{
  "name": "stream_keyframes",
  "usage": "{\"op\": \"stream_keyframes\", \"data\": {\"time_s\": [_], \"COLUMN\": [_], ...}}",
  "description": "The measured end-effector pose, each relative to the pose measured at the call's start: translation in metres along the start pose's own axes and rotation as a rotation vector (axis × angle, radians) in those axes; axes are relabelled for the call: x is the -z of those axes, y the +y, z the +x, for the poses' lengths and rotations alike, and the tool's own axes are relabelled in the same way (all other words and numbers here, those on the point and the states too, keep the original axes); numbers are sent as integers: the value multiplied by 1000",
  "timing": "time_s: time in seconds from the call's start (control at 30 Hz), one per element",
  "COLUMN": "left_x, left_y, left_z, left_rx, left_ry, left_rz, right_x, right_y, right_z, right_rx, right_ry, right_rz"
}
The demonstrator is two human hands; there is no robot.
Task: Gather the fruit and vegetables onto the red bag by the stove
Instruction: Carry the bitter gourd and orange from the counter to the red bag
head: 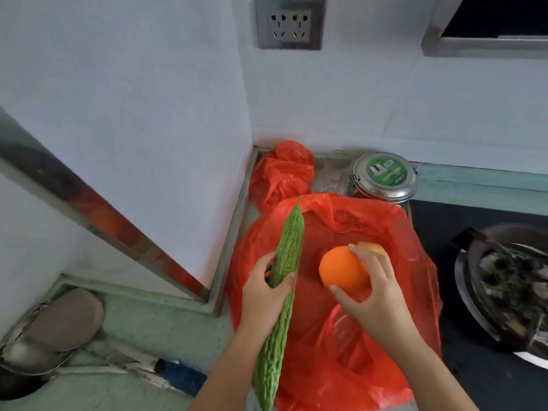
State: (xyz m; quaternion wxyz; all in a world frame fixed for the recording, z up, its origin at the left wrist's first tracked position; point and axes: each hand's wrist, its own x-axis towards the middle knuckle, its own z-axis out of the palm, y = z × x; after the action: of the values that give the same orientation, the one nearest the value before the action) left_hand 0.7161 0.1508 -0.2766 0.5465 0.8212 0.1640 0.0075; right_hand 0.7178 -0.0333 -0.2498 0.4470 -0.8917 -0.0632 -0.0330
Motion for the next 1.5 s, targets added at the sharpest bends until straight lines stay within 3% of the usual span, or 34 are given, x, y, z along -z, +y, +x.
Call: {"op": "stream_keyframes", "data": {"time_s": [0.27, 0.8, 1.5], "left_x": [-17, -31, -18], "left_y": [-8, -23, -28], "left_z": [27, 42, 25], "left_rx": [41, 86, -125], "left_ry": [-40, -14, -18], "left_rz": [49, 59, 218], "right_x": [11, 3, -41], "right_y": [15, 21, 38], "right_z": [-9, -13, 0], "right_rx": [-51, -61, -46], "right_ry": [62, -60, -160], "right_rz": [0, 32, -59]}}
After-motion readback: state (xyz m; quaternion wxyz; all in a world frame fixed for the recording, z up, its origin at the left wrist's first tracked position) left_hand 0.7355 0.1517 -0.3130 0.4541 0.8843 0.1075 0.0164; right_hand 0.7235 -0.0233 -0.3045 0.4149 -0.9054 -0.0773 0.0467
